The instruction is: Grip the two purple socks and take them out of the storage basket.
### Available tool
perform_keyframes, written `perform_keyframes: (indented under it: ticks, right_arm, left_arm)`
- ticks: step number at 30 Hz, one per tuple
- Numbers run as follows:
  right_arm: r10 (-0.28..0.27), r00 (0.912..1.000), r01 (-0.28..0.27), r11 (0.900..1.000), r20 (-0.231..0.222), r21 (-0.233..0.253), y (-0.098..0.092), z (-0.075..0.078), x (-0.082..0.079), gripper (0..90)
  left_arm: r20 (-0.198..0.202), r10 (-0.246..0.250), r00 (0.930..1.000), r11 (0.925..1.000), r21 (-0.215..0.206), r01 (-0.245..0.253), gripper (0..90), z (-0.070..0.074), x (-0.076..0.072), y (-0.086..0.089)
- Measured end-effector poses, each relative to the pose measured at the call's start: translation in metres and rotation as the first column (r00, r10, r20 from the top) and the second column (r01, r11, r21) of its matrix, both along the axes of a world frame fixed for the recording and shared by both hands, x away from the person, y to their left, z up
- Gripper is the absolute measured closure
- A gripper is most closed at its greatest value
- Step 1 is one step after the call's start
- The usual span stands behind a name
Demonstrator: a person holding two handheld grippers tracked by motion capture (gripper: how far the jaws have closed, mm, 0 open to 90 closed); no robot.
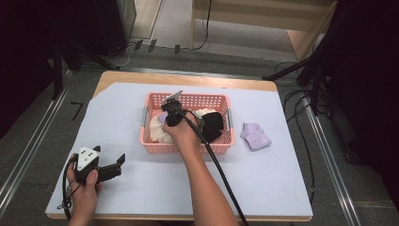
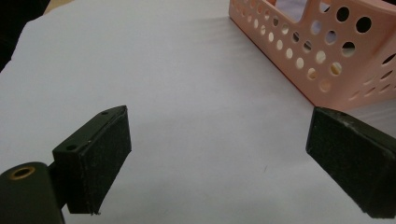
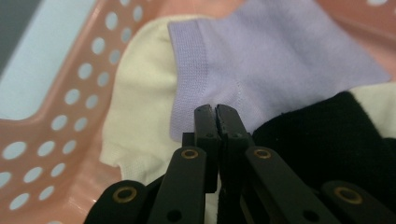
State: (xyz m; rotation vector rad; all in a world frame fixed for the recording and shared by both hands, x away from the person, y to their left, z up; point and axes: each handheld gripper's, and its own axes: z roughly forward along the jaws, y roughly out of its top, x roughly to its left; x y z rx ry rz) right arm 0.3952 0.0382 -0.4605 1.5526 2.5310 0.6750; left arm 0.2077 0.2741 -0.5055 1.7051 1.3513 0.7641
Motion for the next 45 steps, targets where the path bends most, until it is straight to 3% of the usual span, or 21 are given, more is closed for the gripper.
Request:
perform_keyframes:
  ticks: [5,10,14,16,18,21,23,26,36,41,42,45]
  right_arm:
    - [-0.024,0.9949,0.015,0.996,0.098,0.086,-0.005,0.007,-0.008,88.8]
    - [-0.054,0.9783,0.018,0.984,0.2,0.178,-0.015,0.02,-0.016,88.9]
    - [-0.075,0.9497,-0.006,0.966,0.304,0.258,-0.024,0.035,-0.024,88.9]
    - [-0.088,0.9343,-0.008,0.963,0.345,0.268,-0.029,0.041,-0.028,88.9]
    - [-0.097,0.9201,-0.023,0.954,0.379,0.3,-0.034,0.047,-0.033,89.0]
    - [-0.097,0.8921,-0.052,0.948,0.441,0.314,-0.041,0.056,-0.038,89.0]
    - [-0.106,0.8795,-0.06,0.942,0.464,0.329,-0.046,0.062,-0.042,89.0]
    - [-0.122,0.8668,-0.067,0.932,0.484,0.356,-0.054,0.072,-0.047,89.0]
    - [-0.159,0.835,-0.066,0.921,0.527,0.383,-0.075,0.09,-0.066,89.0]
    - [-0.192,0.8048,-0.05,0.92,0.561,0.388,-0.091,0.097,-0.073,89.0]
    - [-0.203,0.7979,-0.044,0.92,0.568,0.39,-0.096,0.099,-0.075,89.0]
    - [-0.239,0.7563,-0.04,0.912,0.609,0.407,-0.11,0.104,-0.079,88.9]
  left_arm:
    - [0.001,0.002,1.0,1.0,-0.004,-0.002,7.4,0.0,0.0,0.0]
    - [0.0,0.001,1.0,1.0,-0.002,-0.001,7.4,0.0,0.001,0.0]
    - [-0.001,0.004,1.0,1.0,0.0,-0.004,7.4,0.0,0.0,-0.001]
    - [-0.001,0.001,1.0,1.0,0.002,-0.001,7.4,0.0,0.0,0.0]
    - [-0.003,0.001,1.0,1.0,0.003,-0.001,7.4,0.0,0.0,0.0]
    - [-0.004,0.001,1.0,1.0,0.004,-0.001,7.4,0.0,0.0,0.0]
    - [-0.005,0.001,1.0,1.0,0.002,-0.001,7.4,0.0,0.0,0.0]
    - [-0.004,0.003,1.0,1.0,0.002,-0.003,7.4,0.0,0.001,-0.001]
    - [-0.003,0.002,1.0,1.0,0.006,-0.002,7.4,0.0,0.001,-0.001]
    - [-0.004,0.001,1.0,1.0,0.008,-0.001,7.4,0.0,0.001,-0.001]
    - [-0.004,0.0,1.0,0.9999,0.01,0.0,7.4,0.0,0.001,-0.001]
    - [-0.003,0.001,1.0,1.0,0.008,-0.001,7.4,0.0,0.001,-0.001]
